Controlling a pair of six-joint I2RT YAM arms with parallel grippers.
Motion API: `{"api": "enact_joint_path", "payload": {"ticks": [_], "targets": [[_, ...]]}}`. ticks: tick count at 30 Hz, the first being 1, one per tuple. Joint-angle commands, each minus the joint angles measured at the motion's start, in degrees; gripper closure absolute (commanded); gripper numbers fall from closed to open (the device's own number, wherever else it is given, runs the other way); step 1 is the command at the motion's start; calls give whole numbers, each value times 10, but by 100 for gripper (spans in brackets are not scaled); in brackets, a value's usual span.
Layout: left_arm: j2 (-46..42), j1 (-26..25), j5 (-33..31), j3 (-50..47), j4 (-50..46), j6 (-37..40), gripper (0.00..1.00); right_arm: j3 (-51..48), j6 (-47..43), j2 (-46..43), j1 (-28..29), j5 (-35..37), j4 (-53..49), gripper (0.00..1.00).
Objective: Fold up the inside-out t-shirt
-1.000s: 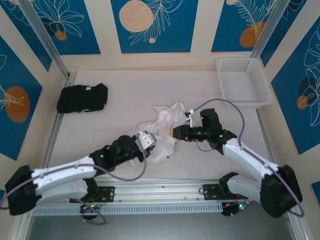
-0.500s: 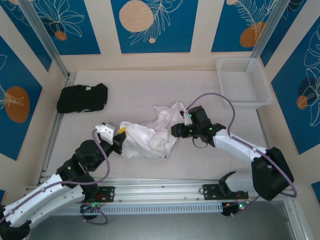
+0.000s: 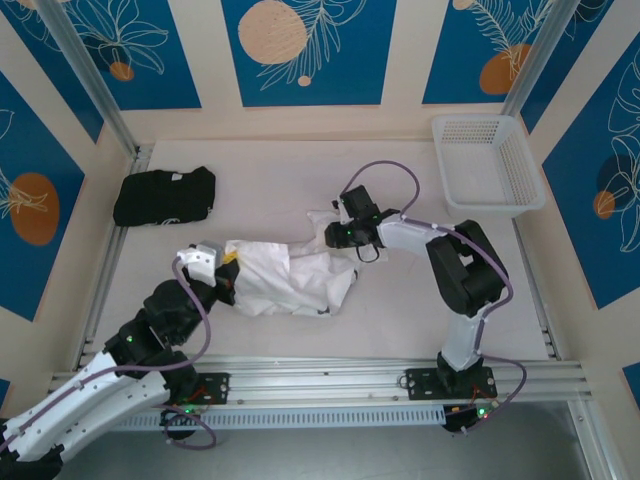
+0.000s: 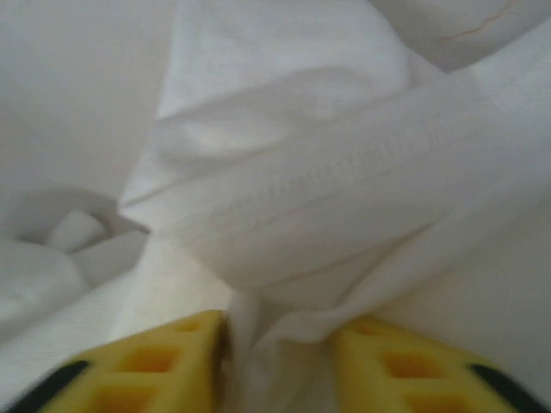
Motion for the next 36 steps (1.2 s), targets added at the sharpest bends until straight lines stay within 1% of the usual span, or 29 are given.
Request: {"api": "enact_joint_path", "payload": {"ticks": [1,4,6,10,13,15,17,19,21,23,24,26,28,29,32,34,36], "targets": [[-2,9,-24,28,3,-7,100,11,-5,-52,-15,36,-4,88],[10,26,-26,64,19,-1,100,-10,-7,-157,-51,26,11,99],[30,49,-18,99,39,12,100,-25,-5,-232,-84,9,25,100],[92,114,36,214,55,41,100,-39,10,-367,-154,-28,32,100],[129,145,67,295,52,64,100,-56,11,-448,-181,-21,19,100],[146,162,81,333,37,81,100,-84,13,-495,-186,-15,9,100],[159,174,89,355,8,94,100,-126,26,-536,-181,-35,1,100],[170,185,89,365,-33,105,100,-170,38,-573,-157,-57,-14,99],[176,193,68,368,-79,100,100,-222,59,-599,-108,-58,-17,93],[180,200,56,365,-121,98,100,-266,77,-595,-51,-60,-13,83],[184,203,50,365,-147,97,100,-277,82,-577,-25,-65,-21,77],[193,207,43,361,-189,99,100,-274,82,-524,-8,-84,-61,70],[199,212,33,353,-223,100,100,-273,75,-490,-11,-66,-103,64],[201,214,31,348,-235,99,100,-279,76,-488,-17,-56,-109,63],[202,215,36,330,-253,98,100,-316,96,-493,-53,-59,-87,54],[199,215,43,314,-247,96,100,-324,110,-478,-72,-73,-90,54],[194,215,55,300,-237,95,100,-323,115,-451,-74,-81,-104,53]]}}
